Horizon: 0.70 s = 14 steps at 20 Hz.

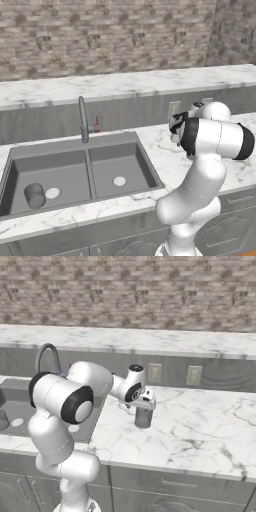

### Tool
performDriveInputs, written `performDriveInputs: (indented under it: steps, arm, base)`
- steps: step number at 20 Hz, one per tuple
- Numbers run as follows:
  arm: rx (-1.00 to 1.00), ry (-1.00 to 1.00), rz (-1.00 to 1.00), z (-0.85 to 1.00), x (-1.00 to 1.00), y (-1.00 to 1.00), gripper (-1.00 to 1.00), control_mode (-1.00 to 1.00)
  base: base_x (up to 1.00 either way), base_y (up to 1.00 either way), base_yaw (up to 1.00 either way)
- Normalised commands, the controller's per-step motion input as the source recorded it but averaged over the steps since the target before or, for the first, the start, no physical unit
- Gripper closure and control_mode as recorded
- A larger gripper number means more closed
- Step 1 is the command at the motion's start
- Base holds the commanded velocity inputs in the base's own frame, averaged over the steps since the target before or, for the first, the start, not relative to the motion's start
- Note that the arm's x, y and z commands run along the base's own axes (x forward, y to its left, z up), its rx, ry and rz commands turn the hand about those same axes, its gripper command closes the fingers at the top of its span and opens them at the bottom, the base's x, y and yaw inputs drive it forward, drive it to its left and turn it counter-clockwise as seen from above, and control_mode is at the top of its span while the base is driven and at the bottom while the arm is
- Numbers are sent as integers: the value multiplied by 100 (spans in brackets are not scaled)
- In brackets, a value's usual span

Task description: Place the glass cup in the left basin and the glass cup in the right basin of the sink.

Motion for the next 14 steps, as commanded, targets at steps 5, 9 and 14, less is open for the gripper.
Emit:
performDriveInputs:
  steps: [5, 9, 14]
  arm:
    - [0, 0, 0, -21, 0, -1, 100, -100]
    - [0, 0, 0, -26, -20, 2, 100, -100]
    - [0, 1, 0, -25, -30, 3, 100, -100]
  base:
    - [0, 0, 0]
    - [0, 0, 0]
    - [0, 0, 0]
